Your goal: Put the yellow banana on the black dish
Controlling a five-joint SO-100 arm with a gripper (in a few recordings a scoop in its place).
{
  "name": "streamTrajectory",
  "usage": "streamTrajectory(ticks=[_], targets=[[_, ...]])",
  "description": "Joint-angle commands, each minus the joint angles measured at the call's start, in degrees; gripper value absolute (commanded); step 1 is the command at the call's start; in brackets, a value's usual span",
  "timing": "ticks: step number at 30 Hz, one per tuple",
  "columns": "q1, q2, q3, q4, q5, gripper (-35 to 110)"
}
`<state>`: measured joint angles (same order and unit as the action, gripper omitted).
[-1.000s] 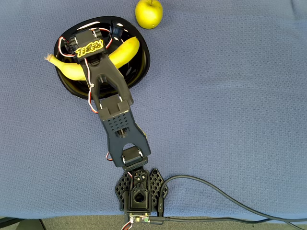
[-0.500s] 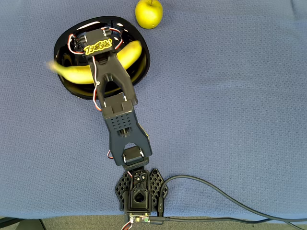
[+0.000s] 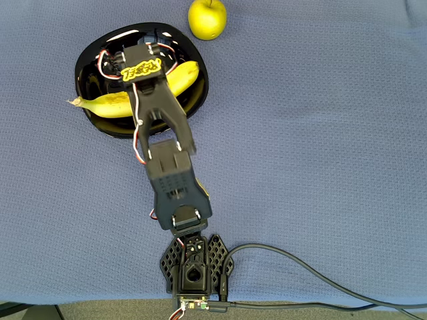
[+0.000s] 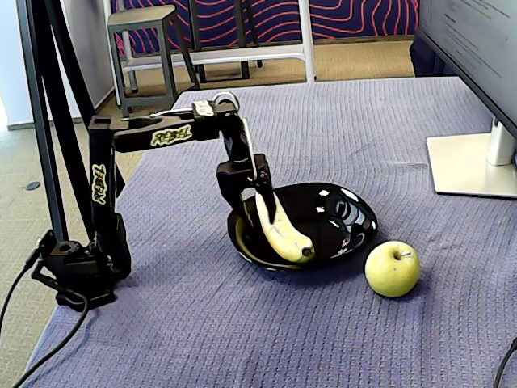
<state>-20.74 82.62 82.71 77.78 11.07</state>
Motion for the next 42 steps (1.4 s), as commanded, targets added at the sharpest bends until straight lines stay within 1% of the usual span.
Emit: streamTrajectory(ticks=[1,9,14,17,24,29,34,37,42], targets=[[2.81,10.11,4.22,-0.44,-2.37,0],[8.26,30.15,19.07,-3.78,-8.79,0],[10.99,43.59,33.4,-10.37,-14.85,0],[12.13,49.92,39.55,-12.48,-16.08,0],[14.68,58.1,49.22,-12.39,-15.64,0],[15.12,63.98,56.51,-14.33,-19.69,0],[15.82,67.15,59.5,-11.95,-17.84,0],[17.49,70.66,61.52,-8.53,-17.75,0],[17.84,79.28,66.09,-8.96,-17.4,0]])
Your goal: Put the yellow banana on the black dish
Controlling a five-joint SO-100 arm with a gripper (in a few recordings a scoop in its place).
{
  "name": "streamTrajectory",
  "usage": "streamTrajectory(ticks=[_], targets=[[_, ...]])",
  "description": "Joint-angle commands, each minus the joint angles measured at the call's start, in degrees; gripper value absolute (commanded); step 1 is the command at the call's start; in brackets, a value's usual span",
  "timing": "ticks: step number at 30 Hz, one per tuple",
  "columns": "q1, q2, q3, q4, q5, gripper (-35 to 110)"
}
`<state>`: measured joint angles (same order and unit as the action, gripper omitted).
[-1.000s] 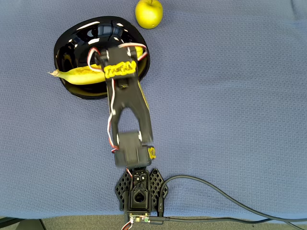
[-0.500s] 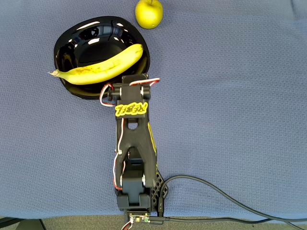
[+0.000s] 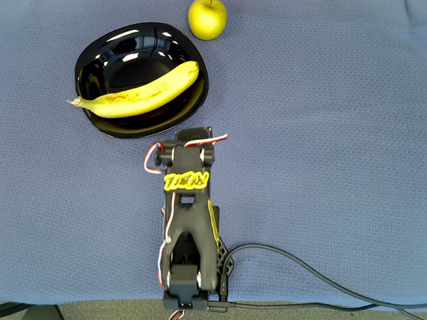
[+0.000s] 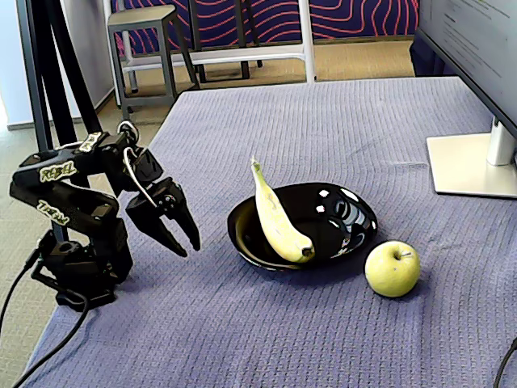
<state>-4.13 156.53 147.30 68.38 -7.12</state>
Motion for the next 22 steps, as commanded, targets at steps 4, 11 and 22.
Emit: streamTrajectory(ticks=[4,11,22], targets=[[1.49,8.44,4.04,0.44,1.41,0],[2.2,15.21,12.74,0.09,-3.34,0],[2.37,16.52,18.37,-2.55,-1.49,0]])
